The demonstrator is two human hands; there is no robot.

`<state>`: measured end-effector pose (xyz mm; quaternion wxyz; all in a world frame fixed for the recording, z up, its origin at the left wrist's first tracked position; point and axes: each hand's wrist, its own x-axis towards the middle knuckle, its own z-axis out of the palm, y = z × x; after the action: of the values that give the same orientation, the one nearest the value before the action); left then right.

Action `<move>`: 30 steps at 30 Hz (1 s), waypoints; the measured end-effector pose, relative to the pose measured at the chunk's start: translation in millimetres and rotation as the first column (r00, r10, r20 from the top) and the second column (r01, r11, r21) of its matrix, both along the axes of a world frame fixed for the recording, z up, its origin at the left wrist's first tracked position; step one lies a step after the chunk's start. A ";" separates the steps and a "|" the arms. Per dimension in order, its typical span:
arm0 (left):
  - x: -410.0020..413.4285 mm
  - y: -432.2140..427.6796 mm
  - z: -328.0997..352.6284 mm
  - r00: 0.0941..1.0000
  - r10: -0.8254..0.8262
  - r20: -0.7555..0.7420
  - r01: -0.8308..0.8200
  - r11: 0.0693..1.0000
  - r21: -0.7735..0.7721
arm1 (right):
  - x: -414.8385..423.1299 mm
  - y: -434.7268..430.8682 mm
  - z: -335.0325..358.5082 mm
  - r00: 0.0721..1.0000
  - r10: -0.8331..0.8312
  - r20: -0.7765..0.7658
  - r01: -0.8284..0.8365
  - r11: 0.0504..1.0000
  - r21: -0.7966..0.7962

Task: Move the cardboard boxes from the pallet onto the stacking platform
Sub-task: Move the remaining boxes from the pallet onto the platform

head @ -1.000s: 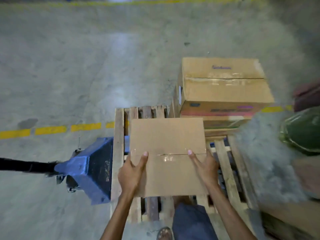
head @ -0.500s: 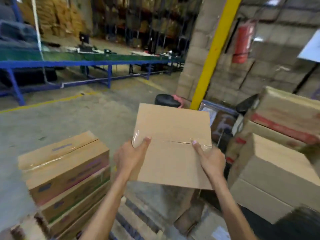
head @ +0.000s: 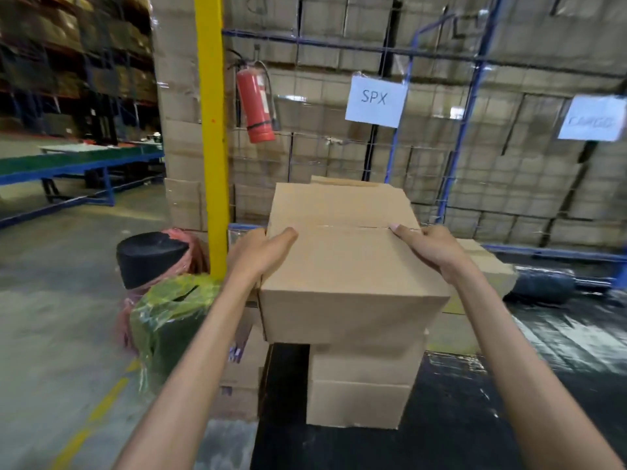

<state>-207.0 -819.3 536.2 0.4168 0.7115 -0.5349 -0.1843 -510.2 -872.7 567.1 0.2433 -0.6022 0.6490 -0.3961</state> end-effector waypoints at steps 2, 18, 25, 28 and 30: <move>-23.2 -43.5 -0.2 1.000 -0.028 0.007 0.028 1.000 0.011 | -26.9 -33.8 3.1 1.000 0.023 0.013 -0.023 0.998 0.051; -101.2 -217.1 -56.2 0.998 -0.009 0.069 -0.009 0.965 0.263 | -106.4 -207.2 -69.4 0.998 0.028 -0.062 -0.011 0.967 0.255; -98.3 -217.9 -54.9 0.999 -0.005 0.040 -0.008 0.953 0.304 | -108.0 -218.5 -72.5 0.988 0.077 -0.135 -0.039 0.963 0.265; -95.6 -209.3 -52.0 0.998 -0.007 0.060 -0.009 0.963 0.268 | -101.6 -207.4 -64.7 0.966 0.111 -0.235 -0.051 0.968 0.247; -91.0 -201.8 -51.6 0.999 0.014 0.035 -0.022 0.972 0.232 | -93.1 -195.7 -55.6 0.932 0.085 -0.353 -0.026 0.986 0.168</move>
<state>-298.0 -1021.1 484.7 0.3234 0.7632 -0.5100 -0.2299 -603.3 -1068.5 511.5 0.1794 -0.6609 0.6950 -0.2190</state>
